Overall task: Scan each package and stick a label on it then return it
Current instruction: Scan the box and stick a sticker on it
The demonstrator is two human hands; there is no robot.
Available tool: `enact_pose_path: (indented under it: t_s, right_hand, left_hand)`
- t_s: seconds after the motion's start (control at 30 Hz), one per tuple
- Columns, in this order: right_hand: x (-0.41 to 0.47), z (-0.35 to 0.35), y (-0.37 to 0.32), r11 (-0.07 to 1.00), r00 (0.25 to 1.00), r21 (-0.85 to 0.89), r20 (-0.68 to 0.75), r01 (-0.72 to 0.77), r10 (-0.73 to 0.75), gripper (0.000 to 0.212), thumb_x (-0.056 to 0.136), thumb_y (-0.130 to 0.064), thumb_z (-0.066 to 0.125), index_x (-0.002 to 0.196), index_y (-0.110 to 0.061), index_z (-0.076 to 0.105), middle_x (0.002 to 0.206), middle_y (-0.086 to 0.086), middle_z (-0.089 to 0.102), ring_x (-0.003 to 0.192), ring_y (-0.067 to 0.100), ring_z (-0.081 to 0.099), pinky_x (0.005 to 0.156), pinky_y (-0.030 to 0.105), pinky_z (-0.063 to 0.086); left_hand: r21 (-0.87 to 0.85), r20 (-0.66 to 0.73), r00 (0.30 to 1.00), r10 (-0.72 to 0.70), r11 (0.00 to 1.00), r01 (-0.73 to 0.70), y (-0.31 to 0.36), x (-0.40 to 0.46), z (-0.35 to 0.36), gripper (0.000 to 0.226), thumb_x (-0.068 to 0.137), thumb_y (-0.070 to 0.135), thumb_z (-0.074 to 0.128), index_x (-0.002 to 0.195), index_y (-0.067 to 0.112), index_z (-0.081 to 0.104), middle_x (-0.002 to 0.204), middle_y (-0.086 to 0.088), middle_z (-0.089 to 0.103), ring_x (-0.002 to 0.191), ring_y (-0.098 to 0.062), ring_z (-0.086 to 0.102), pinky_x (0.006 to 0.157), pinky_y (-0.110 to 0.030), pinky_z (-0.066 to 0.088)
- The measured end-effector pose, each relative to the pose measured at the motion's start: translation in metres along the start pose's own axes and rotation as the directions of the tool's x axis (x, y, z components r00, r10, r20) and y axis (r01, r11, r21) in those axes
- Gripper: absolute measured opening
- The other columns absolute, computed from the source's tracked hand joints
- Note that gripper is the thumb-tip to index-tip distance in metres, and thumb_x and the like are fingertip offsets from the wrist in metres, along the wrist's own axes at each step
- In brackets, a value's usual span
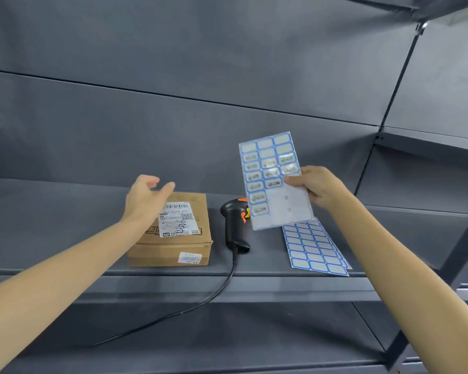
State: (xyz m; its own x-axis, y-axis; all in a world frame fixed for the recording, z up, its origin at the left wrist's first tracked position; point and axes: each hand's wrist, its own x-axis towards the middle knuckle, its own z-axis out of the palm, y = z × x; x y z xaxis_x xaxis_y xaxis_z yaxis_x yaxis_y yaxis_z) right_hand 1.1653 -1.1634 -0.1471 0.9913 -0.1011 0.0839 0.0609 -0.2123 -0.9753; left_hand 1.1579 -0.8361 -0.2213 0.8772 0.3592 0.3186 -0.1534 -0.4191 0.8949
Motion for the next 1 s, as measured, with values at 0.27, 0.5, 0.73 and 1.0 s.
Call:
enact_pose_path:
  t_s: [0.27,0.5,0.73,1.0]
  right_hand:
    - [-0.011,0.103,-0.020,0.986,0.965,0.167,0.260,-0.026,-0.019,0.028,0.083,0.001,0.068,0.111,0.005,0.064,0.108,0.020,0.070,0.095,0.033,0.069,0.079,0.041,0.058]
    - [-0.017,0.154,-0.021,0.891,0.948,-0.358,-0.044,0.280,-0.315,0.050,0.084,-0.032,0.071,0.125,-0.011,0.052,0.118,-0.001,0.052,0.109,0.018,0.047,0.090,0.032,0.041]
    - [-0.041,0.184,0.011,0.677,0.855,-0.587,0.052,0.444,-0.516,0.035,0.091,-0.038,0.061,0.121,-0.020,0.065,0.121,0.003,0.059,0.113,0.025,0.043,0.092,0.030,0.032]
    - [-0.051,0.197,0.026,0.611,0.805,-0.627,0.044,0.484,-0.592,0.033,0.093,-0.037,0.059,0.123,-0.024,0.065,0.112,0.002,0.062,0.093,0.015,0.039,0.082,0.026,0.030]
  left_hand:
    - [-0.474,0.514,0.858,-0.022,0.826,0.305,0.043,-0.016,0.000,0.030,0.085,0.015,0.069,0.113,0.006,0.063,0.106,-0.010,0.073,0.089,-0.023,0.072,0.071,-0.032,0.060]
    - [-0.568,0.371,0.920,-0.125,0.753,0.332,0.034,-0.015,-0.015,0.023,0.084,0.003,0.069,0.106,0.009,0.064,0.105,-0.012,0.072,0.088,-0.026,0.071,0.065,-0.035,0.060]
    - [-0.622,0.221,0.956,-0.192,0.727,0.290,0.022,-0.012,-0.015,0.017,0.089,0.009,0.066,0.105,0.011,0.062,0.105,-0.013,0.071,0.085,-0.025,0.071,0.071,-0.039,0.060]
    - [-0.665,0.237,0.949,-0.206,0.678,0.313,0.025,-0.016,-0.011,0.036,0.089,0.007,0.064,0.124,0.002,0.056,0.113,-0.017,0.068,0.085,-0.025,0.068,0.074,-0.036,0.058]
